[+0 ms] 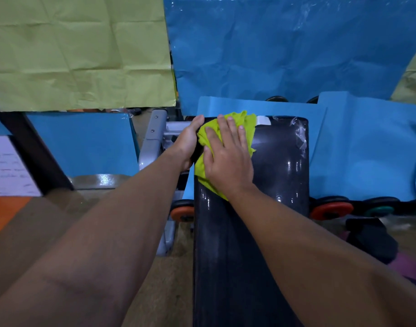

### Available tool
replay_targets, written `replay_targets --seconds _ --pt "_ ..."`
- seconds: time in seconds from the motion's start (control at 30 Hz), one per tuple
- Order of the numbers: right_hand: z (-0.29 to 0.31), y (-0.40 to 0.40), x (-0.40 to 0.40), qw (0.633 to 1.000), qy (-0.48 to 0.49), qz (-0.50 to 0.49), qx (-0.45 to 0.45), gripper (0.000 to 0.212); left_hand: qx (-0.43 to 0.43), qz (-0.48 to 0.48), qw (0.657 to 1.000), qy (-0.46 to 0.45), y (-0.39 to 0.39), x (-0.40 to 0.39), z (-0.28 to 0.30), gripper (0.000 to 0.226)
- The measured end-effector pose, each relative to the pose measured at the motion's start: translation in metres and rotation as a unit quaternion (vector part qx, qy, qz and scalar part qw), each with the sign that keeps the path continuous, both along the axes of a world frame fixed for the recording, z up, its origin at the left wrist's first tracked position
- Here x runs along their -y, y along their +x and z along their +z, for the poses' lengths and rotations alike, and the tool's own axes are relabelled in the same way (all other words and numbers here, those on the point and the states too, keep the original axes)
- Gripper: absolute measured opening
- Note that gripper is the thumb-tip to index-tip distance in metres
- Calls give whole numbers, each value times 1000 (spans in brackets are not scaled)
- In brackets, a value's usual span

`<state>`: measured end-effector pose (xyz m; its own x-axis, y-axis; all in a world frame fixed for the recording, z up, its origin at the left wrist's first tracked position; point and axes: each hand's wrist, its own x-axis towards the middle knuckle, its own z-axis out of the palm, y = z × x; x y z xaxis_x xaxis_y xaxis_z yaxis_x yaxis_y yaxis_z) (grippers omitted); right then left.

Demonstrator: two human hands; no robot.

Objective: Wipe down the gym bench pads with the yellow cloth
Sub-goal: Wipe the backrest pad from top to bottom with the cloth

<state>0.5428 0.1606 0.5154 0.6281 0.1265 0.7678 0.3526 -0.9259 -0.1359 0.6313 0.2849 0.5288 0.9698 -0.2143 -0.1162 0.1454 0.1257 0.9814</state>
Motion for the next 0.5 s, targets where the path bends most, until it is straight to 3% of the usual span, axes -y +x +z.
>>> replay_targets --seconds 0.1,0.3,0.4,0.5 --pt "-10 -12 -12 999 -29 12 -13 53 0 18 1000 6 3 0 -4 91" --pt "-21 -12 29 998 -43 37 27 45 1 51 999 -5 12 2 -17 88" --pt "-14 -12 17 1000 11 -13 10 48 18 69 997 -7 33 -2 -35 90" --pt "-24 -20 -2 1000 -17 -3 -9 51 17 87 996 11 12 5 -20 97"
